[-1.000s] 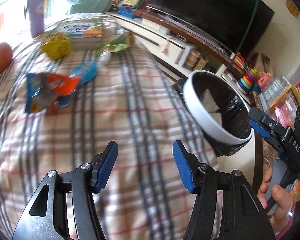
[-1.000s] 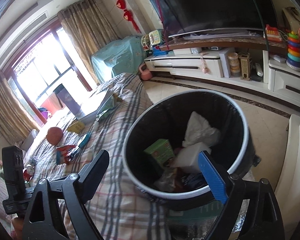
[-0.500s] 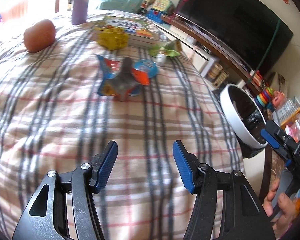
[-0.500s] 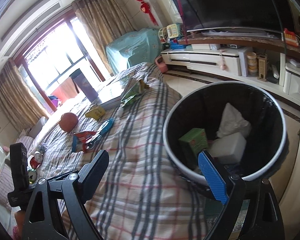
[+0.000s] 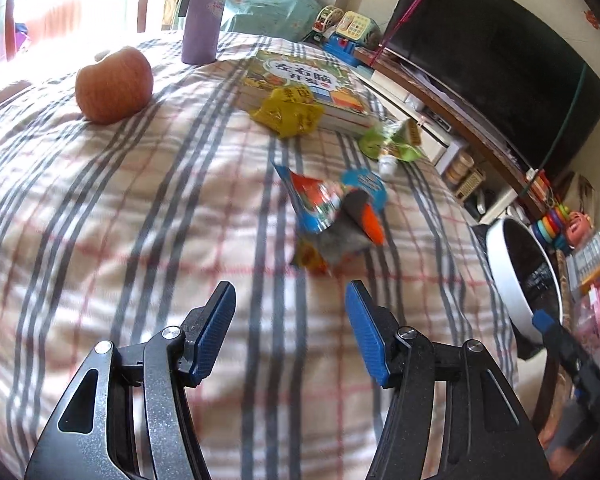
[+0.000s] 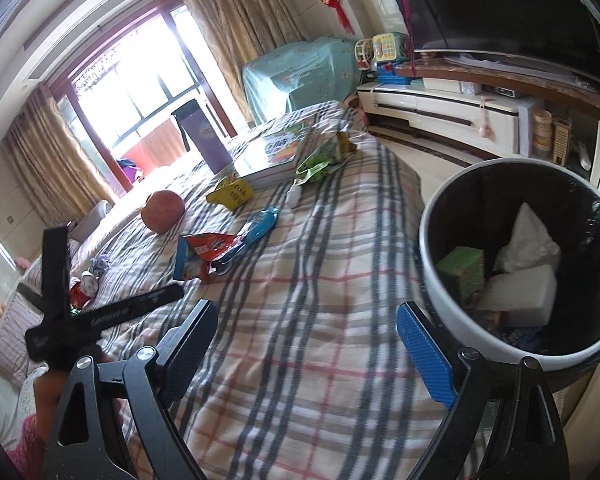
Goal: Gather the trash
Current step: 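Move both open tools back from the bin toward the bed, then grasp the orange snack packet with the left tool while the right tool grasps the blue toothbrush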
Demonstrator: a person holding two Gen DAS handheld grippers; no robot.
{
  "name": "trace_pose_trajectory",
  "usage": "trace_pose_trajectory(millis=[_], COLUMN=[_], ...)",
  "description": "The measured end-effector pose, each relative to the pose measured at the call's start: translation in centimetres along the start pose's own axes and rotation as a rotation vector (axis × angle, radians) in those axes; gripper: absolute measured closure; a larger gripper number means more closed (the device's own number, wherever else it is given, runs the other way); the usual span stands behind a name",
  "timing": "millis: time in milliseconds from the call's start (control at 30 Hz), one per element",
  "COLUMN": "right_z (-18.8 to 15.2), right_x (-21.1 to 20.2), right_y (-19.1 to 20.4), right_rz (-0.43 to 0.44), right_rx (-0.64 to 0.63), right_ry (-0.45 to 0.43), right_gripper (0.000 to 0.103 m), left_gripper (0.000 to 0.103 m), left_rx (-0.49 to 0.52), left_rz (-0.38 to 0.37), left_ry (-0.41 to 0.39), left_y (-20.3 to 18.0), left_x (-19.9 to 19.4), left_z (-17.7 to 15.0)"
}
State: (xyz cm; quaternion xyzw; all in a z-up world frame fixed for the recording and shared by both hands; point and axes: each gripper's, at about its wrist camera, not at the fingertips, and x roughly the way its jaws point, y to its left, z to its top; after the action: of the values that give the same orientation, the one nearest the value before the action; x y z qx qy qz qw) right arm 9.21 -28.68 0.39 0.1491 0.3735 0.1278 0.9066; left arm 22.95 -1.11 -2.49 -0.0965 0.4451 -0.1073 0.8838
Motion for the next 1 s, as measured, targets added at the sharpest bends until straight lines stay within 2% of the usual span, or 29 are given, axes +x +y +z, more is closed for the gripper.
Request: trace_pose_trajectory(millis=[167, 200, 233, 300, 433, 567, 767, 867, 1000], right_z=[-0.1, -0.2, -0.2, -0.2, -0.3, 0.1, 1.3, 2.1, 3.3], right_x=[0.9, 1.1, 1.4, 1.8, 3.0, 5.0, 9.7, 12.2, 14.1], right_y=[1.1, 1.4, 1.6, 2.0, 3.0, 3.9, 5.7, 6.0, 6.5], right_rz=[0.015, 0.015, 0.015, 0.018, 0.01, 0.005, 0.012, -0.013, -0.051], right_rx=[-0.016, -0.022, -0.027, -0.035, -0.07, -0.082, -0.089, -0.065, -0.055], right_ry=[0.016, 0.02, 0.025, 0.031, 0.03, 0.041, 0.089, 0.115, 0.114], right_gripper=[0.011, 0.011, 0.011, 0.011, 0.011, 0.012, 0.026, 0.034, 0.034], left_gripper=[0.045, 0.049, 0.056, 0.086, 0.087, 0.087, 0.087, 0.087, 0.087], left_rx=[-0.012, -0.003, 0.007, 0.031, 0.04, -0.008, -0.111, -0.154, -0.183], left_rz=[-0.027, -0.031, -0.035, -0.054, -0.059, -0.059, -0.037, -0.064, -0.071], left_ry=[0.009, 0.006, 0.004, 0.019, 0.0, -0.022, -0.037, -0.054, -0.059], left_y=[0.7, 0.7, 0.6, 0.6, 1.1, 3.1, 6.9, 8.1, 8.6], left_x=[2.1, 2.3, 2.4, 3.0, 2.3, 0.5, -1.5, -1.7, -1.5], left_z=[1.9, 2.1, 2.1, 2.1, 1.7, 0.8, -1.5, -2.3, -2.3])
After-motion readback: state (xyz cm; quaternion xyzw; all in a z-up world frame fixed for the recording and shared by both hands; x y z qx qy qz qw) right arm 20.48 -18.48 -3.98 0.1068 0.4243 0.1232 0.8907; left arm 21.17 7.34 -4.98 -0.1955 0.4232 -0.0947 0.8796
